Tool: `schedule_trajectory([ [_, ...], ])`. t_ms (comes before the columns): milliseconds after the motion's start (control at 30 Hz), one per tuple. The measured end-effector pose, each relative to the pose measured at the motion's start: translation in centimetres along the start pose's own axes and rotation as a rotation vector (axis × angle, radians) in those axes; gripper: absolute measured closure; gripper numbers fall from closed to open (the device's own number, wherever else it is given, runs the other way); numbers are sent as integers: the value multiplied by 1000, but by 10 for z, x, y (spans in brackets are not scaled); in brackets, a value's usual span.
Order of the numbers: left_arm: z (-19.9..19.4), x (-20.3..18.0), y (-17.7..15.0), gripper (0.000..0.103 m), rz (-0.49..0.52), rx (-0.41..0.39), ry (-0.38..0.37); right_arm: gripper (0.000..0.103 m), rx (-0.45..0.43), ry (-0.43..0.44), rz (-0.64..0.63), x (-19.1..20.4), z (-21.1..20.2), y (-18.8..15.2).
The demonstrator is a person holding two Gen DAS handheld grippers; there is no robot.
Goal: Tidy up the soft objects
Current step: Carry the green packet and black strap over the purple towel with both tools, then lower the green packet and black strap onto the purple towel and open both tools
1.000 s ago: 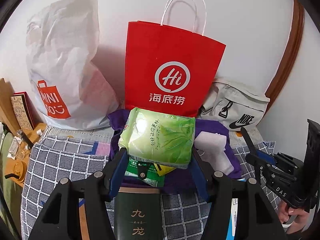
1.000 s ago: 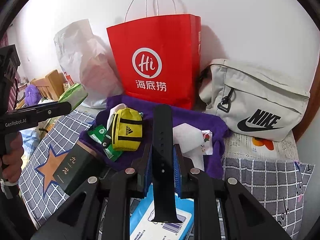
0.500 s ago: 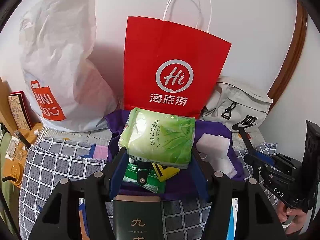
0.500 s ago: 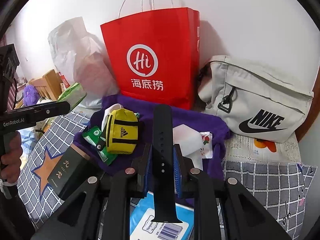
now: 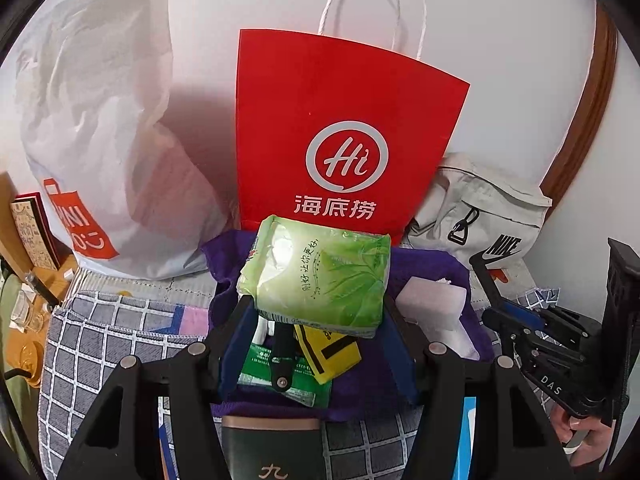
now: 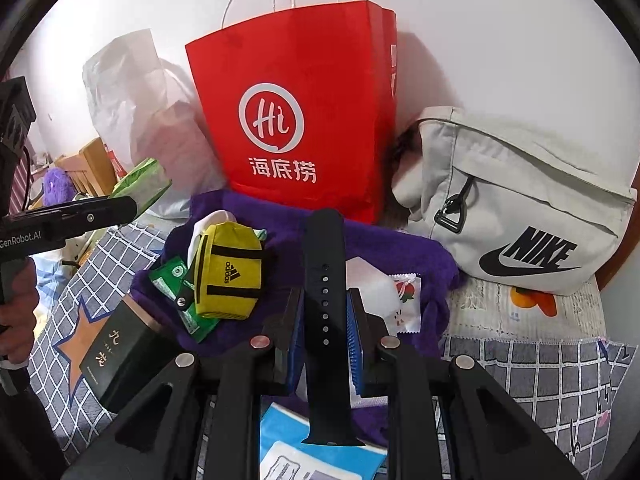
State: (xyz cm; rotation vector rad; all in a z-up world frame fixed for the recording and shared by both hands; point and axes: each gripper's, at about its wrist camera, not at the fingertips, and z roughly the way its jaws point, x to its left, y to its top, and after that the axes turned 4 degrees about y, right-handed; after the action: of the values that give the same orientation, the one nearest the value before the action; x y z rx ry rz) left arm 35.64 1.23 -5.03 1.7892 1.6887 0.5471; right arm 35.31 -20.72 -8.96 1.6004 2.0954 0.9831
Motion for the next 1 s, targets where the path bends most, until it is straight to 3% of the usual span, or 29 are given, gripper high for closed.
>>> schedule_trajectory([
  [1000,59,7,-1,44,-5,79,4,83,86,4,-16,-12,62,11],
])
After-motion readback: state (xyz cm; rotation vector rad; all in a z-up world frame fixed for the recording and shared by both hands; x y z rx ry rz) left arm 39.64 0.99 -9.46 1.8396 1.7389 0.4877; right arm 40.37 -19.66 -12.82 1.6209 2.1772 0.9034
